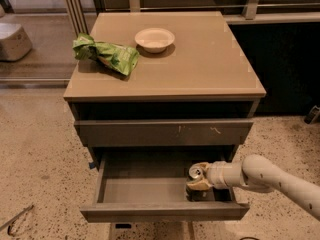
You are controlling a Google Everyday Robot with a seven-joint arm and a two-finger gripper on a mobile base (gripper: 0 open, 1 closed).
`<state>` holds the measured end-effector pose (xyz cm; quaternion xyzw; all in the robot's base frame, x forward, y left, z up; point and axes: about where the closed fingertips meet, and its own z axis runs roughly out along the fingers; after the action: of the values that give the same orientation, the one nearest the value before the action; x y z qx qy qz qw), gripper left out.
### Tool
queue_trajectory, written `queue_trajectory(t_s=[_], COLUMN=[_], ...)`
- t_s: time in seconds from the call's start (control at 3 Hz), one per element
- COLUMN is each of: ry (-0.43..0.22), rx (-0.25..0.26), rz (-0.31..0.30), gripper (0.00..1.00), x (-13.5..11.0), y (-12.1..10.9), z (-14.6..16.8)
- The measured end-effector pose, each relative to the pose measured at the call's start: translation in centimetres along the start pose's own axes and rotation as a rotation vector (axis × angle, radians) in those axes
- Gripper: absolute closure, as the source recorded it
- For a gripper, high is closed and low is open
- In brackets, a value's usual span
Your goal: Pick green can from middle drawer and place on counter
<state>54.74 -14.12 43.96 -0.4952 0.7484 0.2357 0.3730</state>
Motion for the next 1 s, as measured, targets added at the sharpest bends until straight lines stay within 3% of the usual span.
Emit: queue_trajectory(t_s=[0.33,0.67,1.0], ry=[-0.028,-0.052,-0.031], rx=[-0.012,0.006,0.054], rz=[0.025,0.015,-0.055], gripper=[1.00,1.00,1.00], x=[-4.5,-12.4,-16.0], y=[2.2,5.0,4.4], z=[-3.1,-8.4,-11.1])
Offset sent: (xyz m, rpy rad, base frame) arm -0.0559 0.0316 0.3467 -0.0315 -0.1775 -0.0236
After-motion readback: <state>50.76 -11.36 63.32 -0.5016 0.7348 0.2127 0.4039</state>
